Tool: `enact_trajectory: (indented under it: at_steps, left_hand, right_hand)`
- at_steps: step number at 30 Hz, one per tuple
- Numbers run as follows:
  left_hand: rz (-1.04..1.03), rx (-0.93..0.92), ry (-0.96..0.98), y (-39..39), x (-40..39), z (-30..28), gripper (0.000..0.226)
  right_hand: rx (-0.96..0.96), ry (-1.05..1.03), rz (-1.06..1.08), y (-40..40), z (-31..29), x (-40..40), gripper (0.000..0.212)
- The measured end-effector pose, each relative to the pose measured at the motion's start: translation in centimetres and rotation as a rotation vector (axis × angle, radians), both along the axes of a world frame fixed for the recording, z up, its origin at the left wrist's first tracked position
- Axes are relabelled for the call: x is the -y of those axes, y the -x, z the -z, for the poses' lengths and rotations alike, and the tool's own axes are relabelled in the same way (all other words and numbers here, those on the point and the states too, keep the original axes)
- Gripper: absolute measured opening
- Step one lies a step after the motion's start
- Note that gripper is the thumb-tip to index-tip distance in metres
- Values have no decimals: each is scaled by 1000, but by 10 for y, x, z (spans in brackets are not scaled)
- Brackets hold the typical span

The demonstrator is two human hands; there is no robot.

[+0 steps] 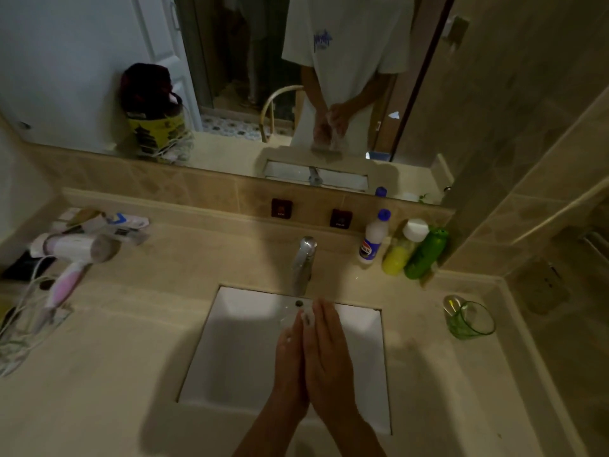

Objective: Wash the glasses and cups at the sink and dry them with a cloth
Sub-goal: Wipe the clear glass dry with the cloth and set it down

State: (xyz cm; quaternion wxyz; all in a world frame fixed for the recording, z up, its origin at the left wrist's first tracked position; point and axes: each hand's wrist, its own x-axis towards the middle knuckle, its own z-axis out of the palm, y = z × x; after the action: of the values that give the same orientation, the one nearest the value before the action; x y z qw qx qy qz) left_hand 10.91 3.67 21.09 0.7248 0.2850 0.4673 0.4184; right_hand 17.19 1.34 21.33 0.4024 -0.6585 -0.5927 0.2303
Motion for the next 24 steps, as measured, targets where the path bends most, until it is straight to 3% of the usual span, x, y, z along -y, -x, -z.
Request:
enact_trajectory:
  at_steps: [6,11,14,17,21,23,24]
  left_hand:
    - [47,98,16,18,-8,4,53]
    - [-8,7,40,30,-13,5,49]
    - [-97,-2,52,28,-15,4,62]
    - [-156,-13,118,29,-23,6,54]
    - [-141,-17,75,32,-35,9,93]
    - [-104,-18,59,34,-40,8,85]
    - [-78,2,43,34,-44,8,83]
  right_hand:
    - [-456,347,4,-12,-31,-41,41]
    - [-721,548,175,-1,-38,-45,46]
    - [-627,529,150,13,-32,-31,38]
    - [-560,293,114,27,-17,-21,42]
    - [-381,97,210,45,-16,-16,47]
    - [-282,97,239,41,-12,-24,52]
    - [-338,137,262,37,-16,-33,52]
